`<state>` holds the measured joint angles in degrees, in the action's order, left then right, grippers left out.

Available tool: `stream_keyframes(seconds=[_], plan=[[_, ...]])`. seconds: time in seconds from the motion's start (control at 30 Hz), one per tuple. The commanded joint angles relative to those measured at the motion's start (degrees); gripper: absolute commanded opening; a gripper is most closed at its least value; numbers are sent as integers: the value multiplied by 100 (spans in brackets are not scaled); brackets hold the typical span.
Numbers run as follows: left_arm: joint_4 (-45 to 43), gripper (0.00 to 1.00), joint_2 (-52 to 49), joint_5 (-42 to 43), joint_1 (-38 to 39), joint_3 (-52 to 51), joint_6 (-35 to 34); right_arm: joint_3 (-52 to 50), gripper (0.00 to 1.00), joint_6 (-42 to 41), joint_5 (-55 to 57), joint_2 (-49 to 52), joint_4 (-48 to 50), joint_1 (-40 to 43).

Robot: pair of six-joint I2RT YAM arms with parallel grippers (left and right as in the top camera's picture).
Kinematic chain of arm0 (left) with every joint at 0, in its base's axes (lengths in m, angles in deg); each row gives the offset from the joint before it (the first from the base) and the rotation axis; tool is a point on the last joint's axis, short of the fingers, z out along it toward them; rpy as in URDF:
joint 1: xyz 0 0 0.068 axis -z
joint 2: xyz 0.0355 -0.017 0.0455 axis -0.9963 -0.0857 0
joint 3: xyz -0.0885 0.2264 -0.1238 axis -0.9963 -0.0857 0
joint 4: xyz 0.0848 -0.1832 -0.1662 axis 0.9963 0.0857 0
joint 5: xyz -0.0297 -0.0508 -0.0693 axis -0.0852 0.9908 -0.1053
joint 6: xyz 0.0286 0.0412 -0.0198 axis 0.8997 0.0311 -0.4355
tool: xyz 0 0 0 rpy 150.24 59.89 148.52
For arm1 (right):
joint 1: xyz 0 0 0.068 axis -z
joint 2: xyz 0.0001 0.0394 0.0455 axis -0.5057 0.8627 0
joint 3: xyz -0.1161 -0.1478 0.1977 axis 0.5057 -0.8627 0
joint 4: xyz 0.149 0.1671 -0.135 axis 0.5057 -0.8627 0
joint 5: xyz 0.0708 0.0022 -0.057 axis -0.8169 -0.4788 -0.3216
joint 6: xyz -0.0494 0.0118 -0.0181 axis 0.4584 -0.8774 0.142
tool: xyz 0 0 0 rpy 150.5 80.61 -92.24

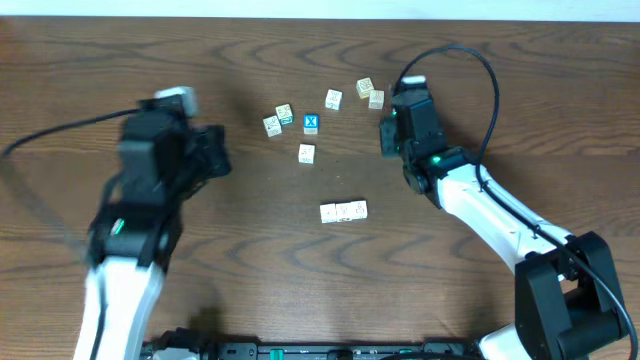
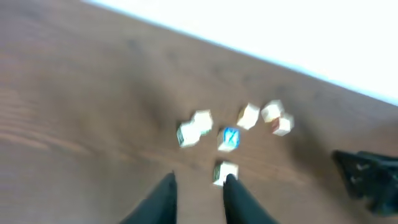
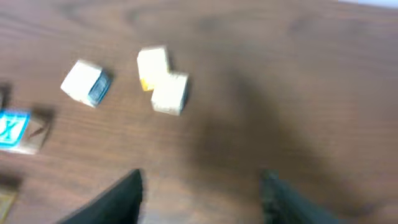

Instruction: Lift 3 blocks

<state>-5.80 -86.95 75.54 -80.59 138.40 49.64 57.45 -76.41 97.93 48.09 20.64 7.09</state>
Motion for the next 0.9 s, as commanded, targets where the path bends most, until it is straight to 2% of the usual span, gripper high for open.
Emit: stream_keyframes(seconds=[0.0, 0.03, 0.07, 0.1, 0.2, 0.37, 0.87], plan=[[122, 37, 931, -83, -146, 133, 153, 94, 73, 684, 702, 17, 393, 59], [168, 43, 1207, -146, -168, 133, 151, 92, 81, 758, 789, 17, 546, 59], [212, 50, 1421, -247, -170, 133, 151, 92, 98, 765, 874, 17, 664, 59], [256, 53, 1639, -380, -170, 133, 151, 92, 99, 765, 940, 17, 776, 59], [450, 64, 2253, -789, -170, 133, 151, 92, 99, 765, 1038, 17, 1062, 61], [765, 72, 2848, -949, -170, 133, 151, 90, 99, 754, 1036, 17, 1091, 59], [1134, 73, 3016, -940, -168, 129, 144, 85, 99, 752, 1014, 17, 87, 33]])
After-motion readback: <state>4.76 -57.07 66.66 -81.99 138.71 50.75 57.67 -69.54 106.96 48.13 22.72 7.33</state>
